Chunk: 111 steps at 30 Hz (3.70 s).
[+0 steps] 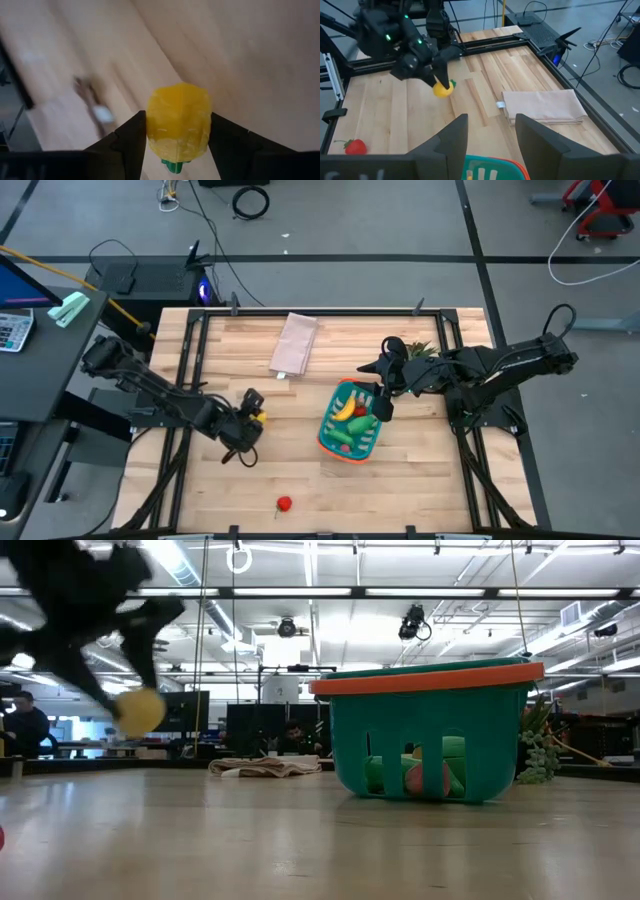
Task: Pick and placing Produce into tupperware
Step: Put the yellow pineapple into the blue basket, then put the red strawberry into the blue basket
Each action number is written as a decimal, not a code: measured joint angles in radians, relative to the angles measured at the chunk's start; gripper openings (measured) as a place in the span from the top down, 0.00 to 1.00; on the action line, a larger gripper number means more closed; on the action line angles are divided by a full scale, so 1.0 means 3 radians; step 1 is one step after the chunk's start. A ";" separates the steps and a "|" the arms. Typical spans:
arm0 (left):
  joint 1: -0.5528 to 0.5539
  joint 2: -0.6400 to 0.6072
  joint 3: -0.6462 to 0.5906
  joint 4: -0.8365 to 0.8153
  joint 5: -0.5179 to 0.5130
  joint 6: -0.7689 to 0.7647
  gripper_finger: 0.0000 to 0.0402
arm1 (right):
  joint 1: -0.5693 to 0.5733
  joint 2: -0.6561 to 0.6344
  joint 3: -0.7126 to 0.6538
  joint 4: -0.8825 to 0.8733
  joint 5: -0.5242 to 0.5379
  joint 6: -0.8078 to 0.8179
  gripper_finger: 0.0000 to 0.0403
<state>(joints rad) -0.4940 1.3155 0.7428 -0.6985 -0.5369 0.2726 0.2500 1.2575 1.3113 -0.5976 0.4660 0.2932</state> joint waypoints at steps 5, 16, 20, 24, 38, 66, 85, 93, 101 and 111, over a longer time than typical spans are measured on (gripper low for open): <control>0.0146 0.0000 0.0427 0.0263 -0.0008 0.0001 0.52 | -0.0001 0.0000 0.0000 0.0000 0.0000 0.0001 0.57; 0.0833 0.0241 0.1102 0.1700 0.0892 -0.0381 0.52 | -0.0001 0.0000 0.0000 0.0000 0.0000 0.0001 0.57; 0.0852 0.0776 0.1253 0.2122 0.1045 -0.0362 0.52 | 0.0000 0.0000 0.0000 0.0002 0.0000 0.0001 0.57; 0.0849 0.1408 0.1614 0.2506 0.1053 -0.0367 0.50 | 0.0000 0.0000 0.0000 0.0001 0.0000 0.0001 0.57; 0.0857 0.2392 0.2574 0.1416 0.1047 -0.0835 0.49 | -0.0001 0.0000 0.0000 0.0001 0.0000 0.0001 0.57; 0.0857 0.2364 0.3561 0.0392 0.1804 -0.1846 0.39 | -0.0011 0.0000 0.0000 -0.0001 0.0261 0.0164 0.57; 0.0086 0.2364 0.3778 -0.1324 0.2181 -0.3939 0.43 | -0.0099 -0.0005 0.0001 0.0001 0.0413 0.0347 0.57; -0.0354 0.2364 0.3652 -0.1256 0.2165 -0.4870 0.43 | -0.0099 -0.0006 0.0001 0.0001 0.0414 0.0347 0.57; -0.0676 0.2449 0.3652 -0.1225 0.2143 -0.5996 0.43 | -0.0099 -0.0006 0.0001 0.0000 0.0415 0.0348 0.57; -0.0781 0.2651 0.3653 -0.1139 0.2102 -0.6391 0.43 | -0.0099 -0.0008 0.0001 -0.0001 0.0413 0.0350 0.57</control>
<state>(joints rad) -0.7284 2.1109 1.8387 -1.0401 0.0936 -1.6447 0.2203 1.2552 1.3117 -0.5979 0.5900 0.3981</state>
